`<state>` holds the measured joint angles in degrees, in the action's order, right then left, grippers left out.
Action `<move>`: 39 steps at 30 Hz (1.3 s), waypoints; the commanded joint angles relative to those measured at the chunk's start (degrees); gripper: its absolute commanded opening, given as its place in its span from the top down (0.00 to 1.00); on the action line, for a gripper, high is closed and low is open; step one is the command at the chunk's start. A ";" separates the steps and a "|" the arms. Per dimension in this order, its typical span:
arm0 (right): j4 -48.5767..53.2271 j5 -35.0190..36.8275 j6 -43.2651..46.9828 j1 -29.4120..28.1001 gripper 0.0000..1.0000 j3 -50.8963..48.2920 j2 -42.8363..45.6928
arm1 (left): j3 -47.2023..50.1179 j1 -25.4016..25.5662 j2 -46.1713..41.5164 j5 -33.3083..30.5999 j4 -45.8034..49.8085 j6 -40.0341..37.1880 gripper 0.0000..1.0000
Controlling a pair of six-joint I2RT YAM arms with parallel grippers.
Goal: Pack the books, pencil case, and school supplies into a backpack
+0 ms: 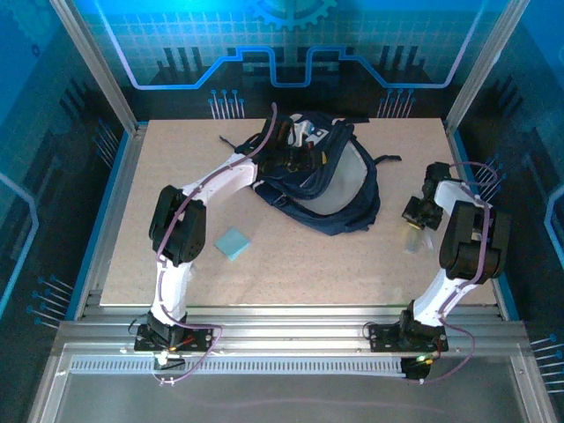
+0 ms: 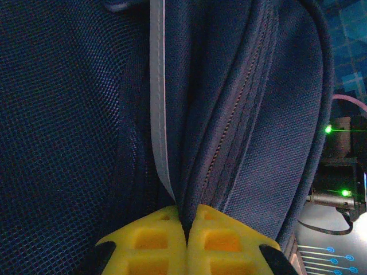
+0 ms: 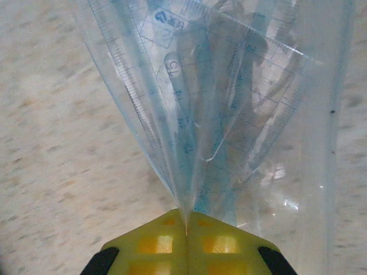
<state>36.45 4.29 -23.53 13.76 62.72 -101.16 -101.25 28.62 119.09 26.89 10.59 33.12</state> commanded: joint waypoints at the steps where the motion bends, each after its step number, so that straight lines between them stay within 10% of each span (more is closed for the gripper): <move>1: 1.80 -4.83 -1.07 -1.90 1.00 1.95 1.40 | 0.51 -0.52 -4.74 2.30 -2.56 0.33 1.00; 26: -0.62 -26.50 -8.98 -4.41 1.00 2.22 20.04 | -2.67 -2.52 -4.61 2.84 -0.49 -1.49 1.00; 39: -23.22 -28.51 -29.19 -23.45 1.00 13.25 -1.11 | -9.49 -3.59 -3.24 5.36 4.77 -2.66 1.00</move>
<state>20.36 -23.16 -46.15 -8.16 72.71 -98.56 -106.69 25.34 117.69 28.73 17.89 31.57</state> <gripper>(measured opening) 0.058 0.028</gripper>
